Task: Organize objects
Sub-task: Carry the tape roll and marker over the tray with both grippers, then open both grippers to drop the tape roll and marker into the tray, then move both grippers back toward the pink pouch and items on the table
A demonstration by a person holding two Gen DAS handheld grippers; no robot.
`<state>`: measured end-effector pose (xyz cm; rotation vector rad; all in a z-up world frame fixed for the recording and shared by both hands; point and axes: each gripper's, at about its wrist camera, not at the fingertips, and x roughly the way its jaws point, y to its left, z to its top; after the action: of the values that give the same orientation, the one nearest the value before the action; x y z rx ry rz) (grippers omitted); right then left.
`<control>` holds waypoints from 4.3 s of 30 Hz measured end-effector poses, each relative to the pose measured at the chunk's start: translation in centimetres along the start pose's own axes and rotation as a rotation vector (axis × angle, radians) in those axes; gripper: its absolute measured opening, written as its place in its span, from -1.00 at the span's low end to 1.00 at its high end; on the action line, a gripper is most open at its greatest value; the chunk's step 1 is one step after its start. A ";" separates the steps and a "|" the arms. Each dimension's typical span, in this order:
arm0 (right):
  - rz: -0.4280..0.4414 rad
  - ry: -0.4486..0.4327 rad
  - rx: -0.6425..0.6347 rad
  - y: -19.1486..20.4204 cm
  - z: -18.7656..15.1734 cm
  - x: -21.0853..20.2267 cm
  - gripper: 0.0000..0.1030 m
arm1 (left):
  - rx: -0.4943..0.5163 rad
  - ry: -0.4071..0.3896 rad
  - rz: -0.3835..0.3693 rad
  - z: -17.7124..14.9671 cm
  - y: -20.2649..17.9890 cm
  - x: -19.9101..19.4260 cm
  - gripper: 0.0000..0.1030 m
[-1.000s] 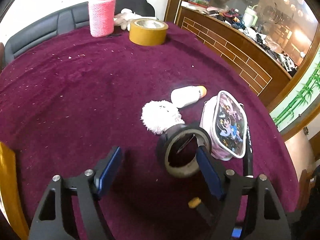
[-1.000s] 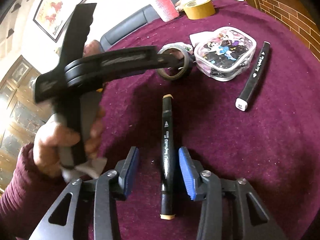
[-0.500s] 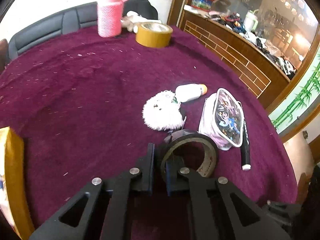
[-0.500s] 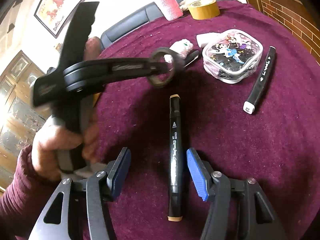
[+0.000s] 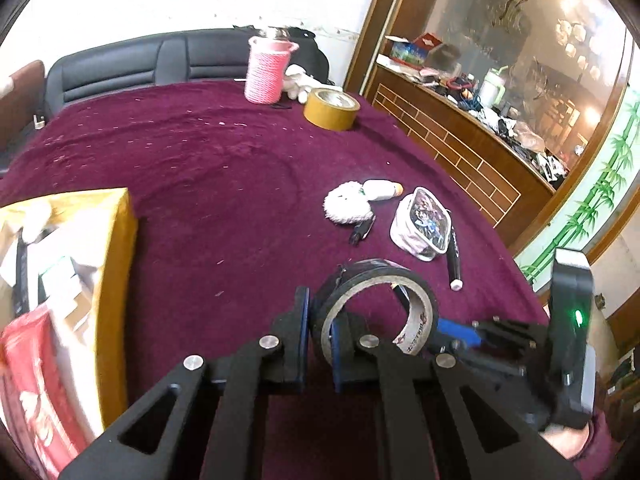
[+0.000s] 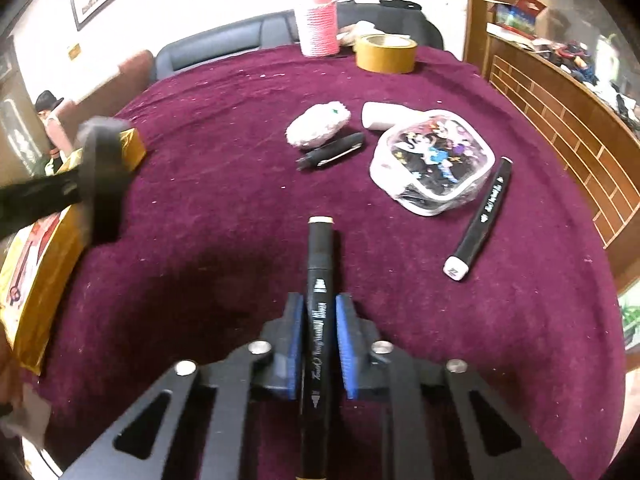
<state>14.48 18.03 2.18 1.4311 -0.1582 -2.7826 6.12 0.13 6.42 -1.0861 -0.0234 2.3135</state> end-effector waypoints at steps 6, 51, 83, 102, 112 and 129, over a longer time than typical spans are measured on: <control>0.082 -0.003 0.068 -0.3 -0.6 -1.1 -0.69 | -0.048 -0.101 0.037 -2.0 3.0 -6.0 -0.83; 0.380 0.144 -0.156 26.2 6.8 4.8 -0.67 | -0.273 -0.048 0.488 -10.6 23.8 -14.1 -0.82; 0.217 -0.067 -0.289 27.7 4.1 -0.8 0.35 | -0.358 -0.275 0.625 -10.9 21.7 -21.7 0.79; 0.092 -0.183 -0.244 21.5 3.7 -3.8 0.55 | -0.253 -0.309 0.582 -8.1 14.2 -22.1 0.89; 0.064 -0.201 -0.153 16.2 3.2 -4.7 0.58 | -0.149 -0.256 0.569 -6.3 9.6 -19.5 0.89; 0.004 -0.223 -0.062 9.8 2.9 -5.3 0.60 | 0.015 -0.176 0.535 -4.5 3.6 -14.9 0.89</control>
<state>14.83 8.79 9.14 1.1037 -0.0756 -2.9094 15.05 -11.39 12.95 -0.9615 0.2445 2.8741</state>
